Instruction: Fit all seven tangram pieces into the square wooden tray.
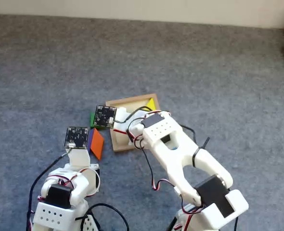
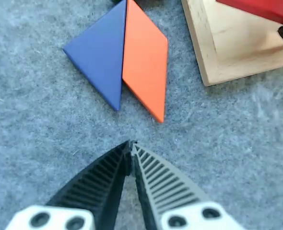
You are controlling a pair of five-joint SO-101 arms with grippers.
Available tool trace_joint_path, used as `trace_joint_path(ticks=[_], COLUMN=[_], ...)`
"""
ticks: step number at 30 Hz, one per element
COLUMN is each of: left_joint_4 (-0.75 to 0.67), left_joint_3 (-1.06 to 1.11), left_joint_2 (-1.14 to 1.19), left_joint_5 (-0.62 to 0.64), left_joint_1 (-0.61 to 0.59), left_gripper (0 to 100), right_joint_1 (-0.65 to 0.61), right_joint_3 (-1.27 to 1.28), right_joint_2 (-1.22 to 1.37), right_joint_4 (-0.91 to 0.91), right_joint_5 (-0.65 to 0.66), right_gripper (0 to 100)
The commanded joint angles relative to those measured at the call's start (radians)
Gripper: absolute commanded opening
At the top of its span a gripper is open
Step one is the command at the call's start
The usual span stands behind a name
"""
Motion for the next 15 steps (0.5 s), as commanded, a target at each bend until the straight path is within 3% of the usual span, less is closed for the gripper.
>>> trace_joint_path(ticks=[1, 4, 9, 12, 15], left_joint_4=[0.005, 0.005, 0.005, 0.005, 0.005], left_joint_3=[0.021, 0.021, 0.021, 0.021, 0.021], left_joint_2=[-0.042, -0.042, -0.042, -0.042, -0.042], left_joint_5=[-0.002, -0.002, -0.002, -0.002, -0.002], left_joint_1=[-0.008, -0.008, -0.008, -0.008, -0.008], left_gripper=[1, 1, 1, 1, 1], right_joint_1=[0.001, 0.010, 0.035, 0.038, 0.035], right_joint_3=[-0.085, -0.150, -0.211, -0.226, -0.280], right_joint_2=[-0.018, -0.018, -0.018, -0.019, -0.018], right_joint_4=[0.064, 0.099, 0.108, 0.171, 0.191], right_joint_5=[-0.009, -0.100, -0.107, -0.109, -0.178], right_gripper=[35.4, 37.2, 36.6, 26.8, 8.6])
